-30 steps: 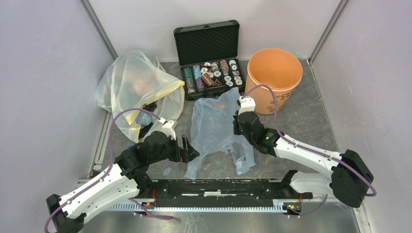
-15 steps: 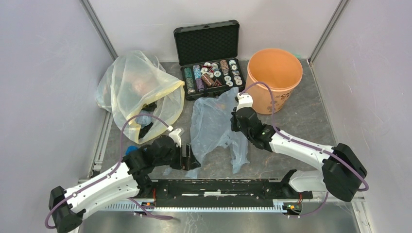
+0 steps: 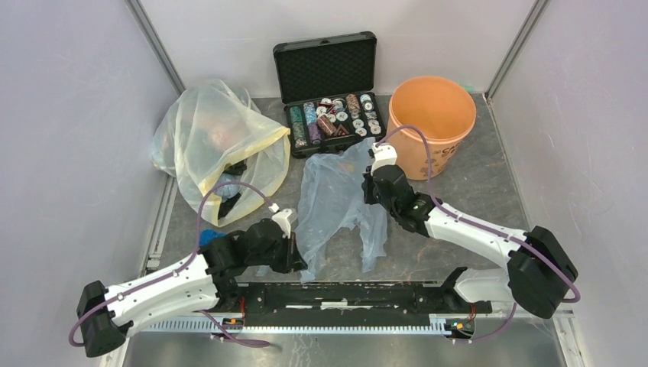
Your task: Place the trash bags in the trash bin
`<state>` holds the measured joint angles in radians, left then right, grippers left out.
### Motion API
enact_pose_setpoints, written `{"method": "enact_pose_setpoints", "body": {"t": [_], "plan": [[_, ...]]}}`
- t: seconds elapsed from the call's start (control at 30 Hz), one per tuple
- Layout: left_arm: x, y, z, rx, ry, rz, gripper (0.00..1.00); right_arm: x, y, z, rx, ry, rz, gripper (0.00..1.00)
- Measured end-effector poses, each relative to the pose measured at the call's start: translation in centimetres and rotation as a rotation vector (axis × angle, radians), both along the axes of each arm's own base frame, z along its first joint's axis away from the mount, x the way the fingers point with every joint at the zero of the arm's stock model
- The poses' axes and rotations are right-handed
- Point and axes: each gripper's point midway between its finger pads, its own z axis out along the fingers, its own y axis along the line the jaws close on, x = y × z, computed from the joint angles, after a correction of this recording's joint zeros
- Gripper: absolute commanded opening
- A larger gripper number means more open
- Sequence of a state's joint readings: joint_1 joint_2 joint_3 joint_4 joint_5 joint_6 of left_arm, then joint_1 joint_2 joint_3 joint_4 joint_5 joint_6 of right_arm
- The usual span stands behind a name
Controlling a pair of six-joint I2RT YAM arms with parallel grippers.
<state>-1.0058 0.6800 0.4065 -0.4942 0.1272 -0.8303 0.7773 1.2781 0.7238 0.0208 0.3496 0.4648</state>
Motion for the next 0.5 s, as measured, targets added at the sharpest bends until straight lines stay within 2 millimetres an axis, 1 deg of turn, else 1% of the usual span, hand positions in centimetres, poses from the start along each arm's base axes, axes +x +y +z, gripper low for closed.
{"method": "enact_pose_setpoints", "body": {"t": [0.1,0.17,0.27,0.33,0.4,0.5], "plan": [[0.5,0.1,0.7,0.008,-0.017,0.018,0.02,-0.3,0.6,0.7,-0.023,-0.013,0.077,0.49],[0.9,-0.1,1.7,-0.001,-0.034,0.029,0.02,-0.6,1.2,1.7,-0.036,-0.030,0.153,0.62],[1.7,-0.6,4.0,0.003,-0.062,0.037,0.02,-1.5,2.0,3.7,-0.062,-0.073,0.279,0.73],[2.5,-1.0,5.6,0.012,-0.089,0.039,0.02,-2.1,2.2,5.3,-0.079,-0.114,0.345,0.78],[3.2,-1.3,6.9,0.014,-0.125,0.037,0.02,-2.9,2.4,6.9,-0.104,-0.160,0.418,0.88],[3.5,-1.3,7.8,0.026,-0.159,0.026,0.03,-4.3,3.2,8.9,-0.131,-0.226,0.545,0.83]]}}
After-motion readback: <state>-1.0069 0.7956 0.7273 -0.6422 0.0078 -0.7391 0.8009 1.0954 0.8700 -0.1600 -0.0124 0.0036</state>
